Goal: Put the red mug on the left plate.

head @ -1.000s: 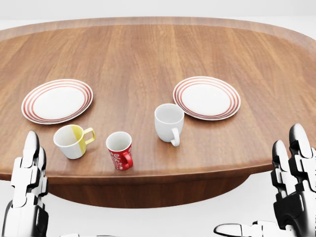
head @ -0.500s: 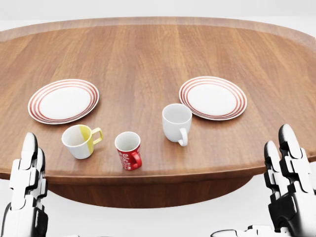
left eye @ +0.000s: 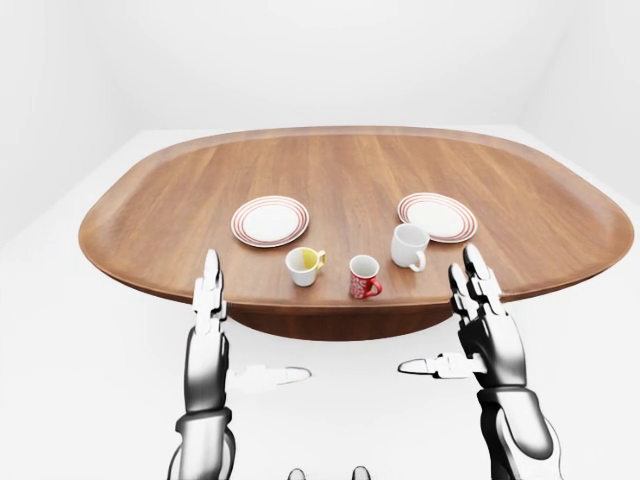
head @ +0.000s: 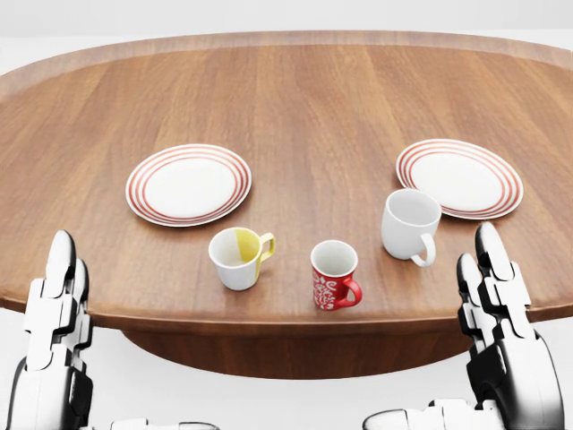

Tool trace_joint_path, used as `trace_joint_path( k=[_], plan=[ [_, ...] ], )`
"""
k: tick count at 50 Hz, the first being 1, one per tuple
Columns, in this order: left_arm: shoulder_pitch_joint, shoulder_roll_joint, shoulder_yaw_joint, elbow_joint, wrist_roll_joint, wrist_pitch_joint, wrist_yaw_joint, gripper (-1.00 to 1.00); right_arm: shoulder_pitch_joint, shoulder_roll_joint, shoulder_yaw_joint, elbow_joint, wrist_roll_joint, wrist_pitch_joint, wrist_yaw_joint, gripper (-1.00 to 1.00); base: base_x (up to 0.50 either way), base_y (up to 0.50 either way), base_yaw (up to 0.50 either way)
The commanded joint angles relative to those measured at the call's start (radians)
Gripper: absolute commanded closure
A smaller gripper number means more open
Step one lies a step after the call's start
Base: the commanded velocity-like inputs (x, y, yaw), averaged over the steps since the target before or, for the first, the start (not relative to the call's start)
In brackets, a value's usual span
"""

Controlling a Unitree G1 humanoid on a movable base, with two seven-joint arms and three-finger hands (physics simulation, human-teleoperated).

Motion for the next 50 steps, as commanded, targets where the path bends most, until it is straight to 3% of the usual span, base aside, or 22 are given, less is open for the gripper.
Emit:
trace_joint_path(
  k=[1, 8, 16, 19, 21, 22, 23, 30, 32, 35, 37, 40, 42, 44, 48, 50],
  plan=[
    [-0.032, -0.006, 0.008, 0.023, -0.003, 0.0, -0.015, -1.0, -0.064, -0.019, 0.024, 0.076, -0.024, 0.018, -0.021, -1.0, 0.0, 0.5, 0.0],
    [-0.027, -0.006, 0.016, 0.017, -0.016, 0.0, -0.029, -1.0, -0.056, -0.025, 0.032, 0.051, -0.031, 0.036, -0.03, -1.0, 0.0, 0.5, 0.0],
    [-0.025, -0.01, 0.019, 0.031, -0.012, 0.0, -0.029, -1.0, -0.048, -0.024, 0.046, 0.071, -0.044, 0.009, -0.039, -1.0, 0.0, 0.5, 0.0],
    [-0.022, -0.01, 0.021, 0.02, -0.016, 0.0, -0.032, -1.0, -0.038, -0.025, 0.047, 0.035, -0.04, 0.031, -0.038, -1.0, 0.0, 0.5, 0.0],
    [-0.034, -0.009, 0.021, 0.024, -0.031, 0.0, -0.047, -1.0, -0.048, -0.026, 0.054, 0.024, -0.022, 0.064, -0.024, -1.0, 0.0, 0.5, 0.0],
    [-0.043, -0.014, 0.021, 0.025, -0.02, 0.0, -0.042, -1.0, -0.045, -0.023, 0.067, 0.016, -0.047, 0.063, -0.038, -1.0, 0.0, 0.5, 0.0],
    [-0.039, -0.009, 0.006, 0.029, -0.017, 0.0, -0.052, -1.0, -0.023, -0.028, 0.092, 0.012, -0.069, 0.034, -0.032, -1.0, 0.0, 0.5, 0.0],
    [-0.032, -0.004, -0.001, 0.028, -0.017, 0.0, -0.043, -1.0, -0.04, -0.035, 0.091, 0.048, -0.063, 0.027, -0.04, -1.0, 0.0, 0.5, 0.0],
    [-0.047, -0.008, 0.005, 0.013, -0.021, 0.0, -0.047, -1.0, -0.051, -0.034, 0.089, 0.034, -0.05, 0.067, -0.039, -1.0, 0.0, 0.5, 0.0],
    [-0.046, -0.004, -0.011, 0.036, -0.014, 0.0, -0.05, -1.0, -0.029, -0.036, 0.095, 0.051, -0.06, 0.022, -0.042, -1.0, 0.01, 0.5, 0.0],
    [-0.042, -0.006, -0.015, 0.022, 0.004, 0.0, -0.036, -1.0, -0.025, -0.035, 0.084, 0.025, -0.053, 0.04, -0.043, -1.0, 0.01, 0.5, 0.0],
    [-0.027, 0.004, -0.023, 0.009, -0.01, 0.0, -0.042, -1.0, -0.011, -0.033, 0.078, 0.019, -0.047, 0.023, -0.036, -1.0, 0.01, 0.5, 0.0],
    [-0.044, 0.001, -0.023, 0.033, -0.007, 0.0, -0.035, -1.0, -0.037, -0.034, 0.068, 0.09, -0.039, -0.004, -0.032, -1.0, 0.01, 0.5, 0.0],
    [-0.057, -0.002, -0.029, 0.039, 0.011, 0.0, -0.028, -1.0, -0.056, -0.028, 0.053, 0.108, -0.019, 0.009, -0.04, -1.0, 0.0, 0.5, 0.0],
    [-0.054, 0.004, -0.043, 0.027, 0.019, 0.0, -0.025, -1.0, -0.07, -0.017, 0.019, 0.124, 0.024, 0.006, -0.071, -1.0, 0.0, 0.09, 0.0],
    [-0.053, 0.006, -0.036, 0.035, 0.01, 0.0, -0.022, -1.0, -0.072, -0.019, 0.022, 0.13, -0.017, 0.02, -0.099, -1.0, 0.0, 0.0, 0.0]
  ],
)
